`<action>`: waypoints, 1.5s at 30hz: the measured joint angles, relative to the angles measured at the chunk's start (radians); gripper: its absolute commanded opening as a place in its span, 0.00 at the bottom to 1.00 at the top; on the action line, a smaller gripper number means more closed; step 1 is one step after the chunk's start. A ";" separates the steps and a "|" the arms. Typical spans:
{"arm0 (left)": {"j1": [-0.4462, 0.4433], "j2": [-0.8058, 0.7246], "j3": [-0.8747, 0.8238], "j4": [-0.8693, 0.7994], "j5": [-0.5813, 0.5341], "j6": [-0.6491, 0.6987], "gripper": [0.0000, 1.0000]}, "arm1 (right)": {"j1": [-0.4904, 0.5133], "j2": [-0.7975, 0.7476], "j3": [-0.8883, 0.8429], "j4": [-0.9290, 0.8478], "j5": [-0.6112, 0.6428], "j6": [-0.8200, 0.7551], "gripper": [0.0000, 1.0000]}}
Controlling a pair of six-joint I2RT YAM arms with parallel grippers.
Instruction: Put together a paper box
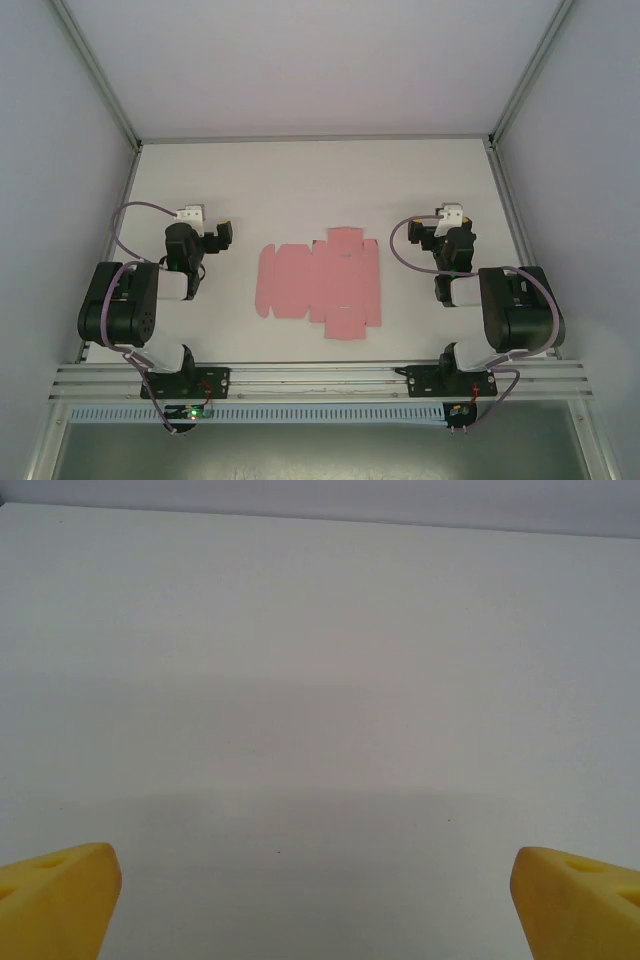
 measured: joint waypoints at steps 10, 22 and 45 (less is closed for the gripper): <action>0.000 0.000 0.000 0.000 0.000 0.000 1.00 | 0.000 0.000 0.000 0.000 0.000 0.000 0.98; -0.002 0.000 0.001 -0.013 0.000 0.007 1.00 | 0.000 0.000 0.000 0.000 0.000 0.003 0.99; -0.061 -0.307 0.350 -0.750 0.146 -0.255 1.00 | 0.314 -0.314 0.470 -0.930 0.027 0.261 0.96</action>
